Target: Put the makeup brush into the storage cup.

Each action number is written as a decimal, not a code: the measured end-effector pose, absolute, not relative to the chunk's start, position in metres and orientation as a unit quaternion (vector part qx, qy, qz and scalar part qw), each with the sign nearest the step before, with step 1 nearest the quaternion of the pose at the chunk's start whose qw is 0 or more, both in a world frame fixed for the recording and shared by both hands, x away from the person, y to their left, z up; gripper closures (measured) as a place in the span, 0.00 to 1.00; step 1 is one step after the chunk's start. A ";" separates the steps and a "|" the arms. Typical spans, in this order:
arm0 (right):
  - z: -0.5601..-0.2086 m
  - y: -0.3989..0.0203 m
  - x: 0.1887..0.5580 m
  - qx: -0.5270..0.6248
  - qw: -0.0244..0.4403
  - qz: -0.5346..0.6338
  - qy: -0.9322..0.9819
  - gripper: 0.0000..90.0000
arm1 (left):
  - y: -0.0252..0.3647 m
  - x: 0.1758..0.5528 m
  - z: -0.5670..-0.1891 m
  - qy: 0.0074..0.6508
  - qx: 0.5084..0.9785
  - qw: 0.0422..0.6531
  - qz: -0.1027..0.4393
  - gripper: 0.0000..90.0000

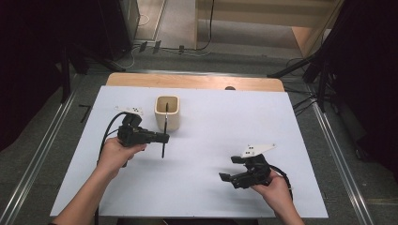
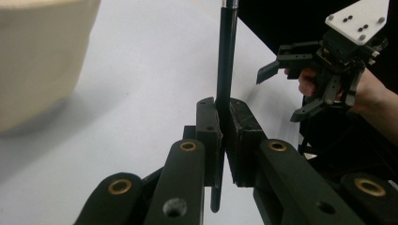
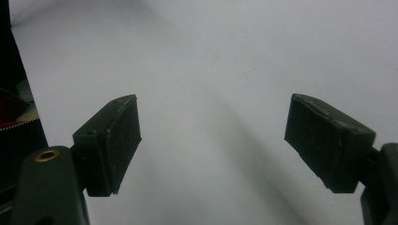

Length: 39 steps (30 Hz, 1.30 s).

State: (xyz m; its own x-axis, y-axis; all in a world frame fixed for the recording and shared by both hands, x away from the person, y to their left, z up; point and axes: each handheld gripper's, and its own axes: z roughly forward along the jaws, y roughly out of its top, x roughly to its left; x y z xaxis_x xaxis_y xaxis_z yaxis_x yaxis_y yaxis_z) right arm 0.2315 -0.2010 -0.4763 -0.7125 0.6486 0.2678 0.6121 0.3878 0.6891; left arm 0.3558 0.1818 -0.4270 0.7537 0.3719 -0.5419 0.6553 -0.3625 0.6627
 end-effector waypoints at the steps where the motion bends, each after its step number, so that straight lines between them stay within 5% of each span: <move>1: -0.476 -0.201 0.231 0.378 0.023 0.404 0.832 0.22 | 0.182 0.358 -0.426 0.314 0.812 0.468 -0.151 0.94; 39: -0.475 -0.199 0.230 0.378 0.024 0.406 0.832 0.22 | 0.174 0.430 -0.377 0.324 0.805 0.482 -0.124 0.94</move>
